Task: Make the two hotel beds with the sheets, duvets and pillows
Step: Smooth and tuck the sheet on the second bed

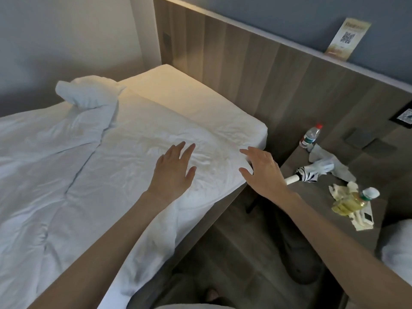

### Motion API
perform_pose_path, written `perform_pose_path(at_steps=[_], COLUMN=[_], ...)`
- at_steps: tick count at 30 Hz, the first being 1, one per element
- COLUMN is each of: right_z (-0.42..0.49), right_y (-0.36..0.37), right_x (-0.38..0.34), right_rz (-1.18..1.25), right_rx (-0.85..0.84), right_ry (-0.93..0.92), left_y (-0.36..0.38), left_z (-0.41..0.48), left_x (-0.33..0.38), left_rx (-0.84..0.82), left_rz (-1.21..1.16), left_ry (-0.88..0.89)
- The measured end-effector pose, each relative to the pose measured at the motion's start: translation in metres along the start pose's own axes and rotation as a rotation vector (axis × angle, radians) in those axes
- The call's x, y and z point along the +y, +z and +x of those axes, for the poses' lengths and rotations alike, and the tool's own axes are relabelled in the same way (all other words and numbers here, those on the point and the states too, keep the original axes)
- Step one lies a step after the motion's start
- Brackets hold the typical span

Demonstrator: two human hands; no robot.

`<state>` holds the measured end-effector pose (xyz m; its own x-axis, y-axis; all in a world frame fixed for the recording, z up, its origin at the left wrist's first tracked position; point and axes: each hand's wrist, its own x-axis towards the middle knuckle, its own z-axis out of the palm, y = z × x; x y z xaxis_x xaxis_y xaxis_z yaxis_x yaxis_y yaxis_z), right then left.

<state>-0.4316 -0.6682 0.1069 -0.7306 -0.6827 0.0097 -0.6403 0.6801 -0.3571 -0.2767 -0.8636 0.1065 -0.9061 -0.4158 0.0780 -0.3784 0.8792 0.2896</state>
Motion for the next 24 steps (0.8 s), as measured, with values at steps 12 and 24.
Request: perform_pose_path(at_steps=[12,24], right_z=[0.184,0.33], right_y=[0.036,0.138], right_x=[0.098,0.187], right_rz=[-0.102,0.002], right_rx=[-0.135,-0.437], right_ry=[-0.003,0.05], left_y=[0.098,0.243], left_z=[0.21,0.337], left_x=[-0.016,-0.038], left_rx=[-0.159,-0.399], left_rz=[0.09,0.08], left_ry=[0.004,-0.102])
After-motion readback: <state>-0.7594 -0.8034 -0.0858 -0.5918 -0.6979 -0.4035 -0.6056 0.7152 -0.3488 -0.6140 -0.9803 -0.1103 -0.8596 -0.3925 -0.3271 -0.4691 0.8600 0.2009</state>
